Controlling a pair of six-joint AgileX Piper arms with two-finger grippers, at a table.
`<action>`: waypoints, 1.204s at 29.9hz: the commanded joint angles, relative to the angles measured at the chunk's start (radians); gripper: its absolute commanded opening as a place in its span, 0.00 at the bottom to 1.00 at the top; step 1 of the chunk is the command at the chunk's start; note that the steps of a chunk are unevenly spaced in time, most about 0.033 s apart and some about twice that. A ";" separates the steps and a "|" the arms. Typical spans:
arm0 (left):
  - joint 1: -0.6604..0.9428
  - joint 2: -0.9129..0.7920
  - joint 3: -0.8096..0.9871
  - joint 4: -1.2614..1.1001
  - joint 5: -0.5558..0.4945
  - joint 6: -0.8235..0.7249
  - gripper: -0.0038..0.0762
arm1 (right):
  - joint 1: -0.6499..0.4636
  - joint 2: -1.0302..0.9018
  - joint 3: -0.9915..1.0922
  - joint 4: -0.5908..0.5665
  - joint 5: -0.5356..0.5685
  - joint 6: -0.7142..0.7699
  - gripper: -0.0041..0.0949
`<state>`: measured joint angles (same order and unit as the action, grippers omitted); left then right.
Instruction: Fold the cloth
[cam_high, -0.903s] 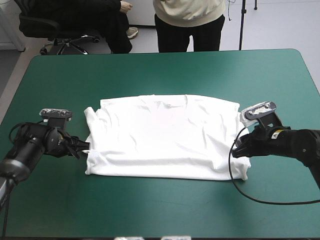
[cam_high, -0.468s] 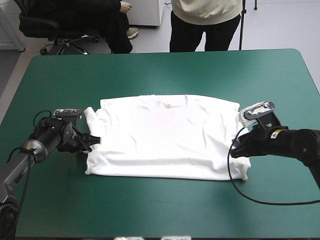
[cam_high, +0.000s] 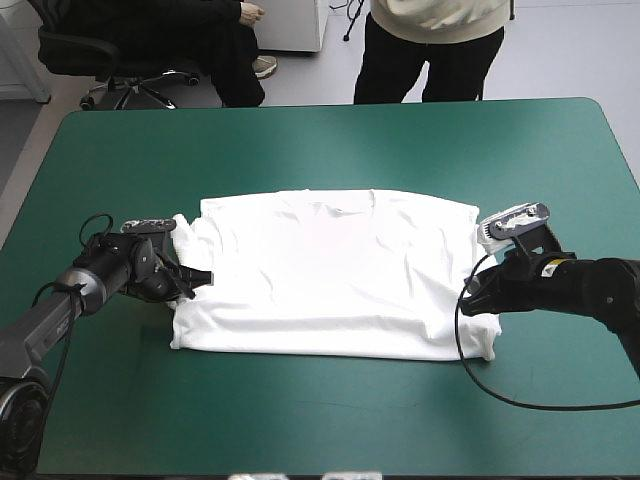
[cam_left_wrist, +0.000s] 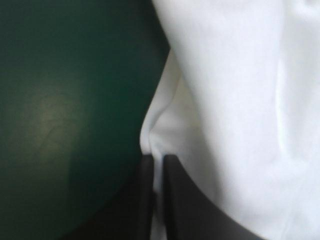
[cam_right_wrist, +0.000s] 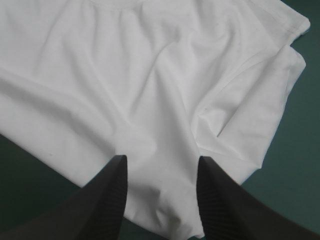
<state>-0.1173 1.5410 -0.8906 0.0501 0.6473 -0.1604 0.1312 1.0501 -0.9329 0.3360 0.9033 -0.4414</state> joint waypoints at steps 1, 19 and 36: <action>-0.002 -0.028 -0.020 0.016 -0.062 0.006 0.03 | -0.008 -0.018 -0.034 0.028 -0.038 -0.013 0.46; -0.026 -0.179 -0.133 -0.392 0.144 0.407 0.03 | -0.008 -0.018 -0.034 0.038 -0.033 -0.015 0.46; -0.224 0.109 -0.133 -0.425 0.004 0.459 0.13 | -0.008 -0.018 -0.034 0.040 -0.010 -0.025 0.47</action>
<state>-0.3313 1.6554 -1.0093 -0.3631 0.6556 0.2888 0.1312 1.0501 -0.9337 0.3509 0.9217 -0.4500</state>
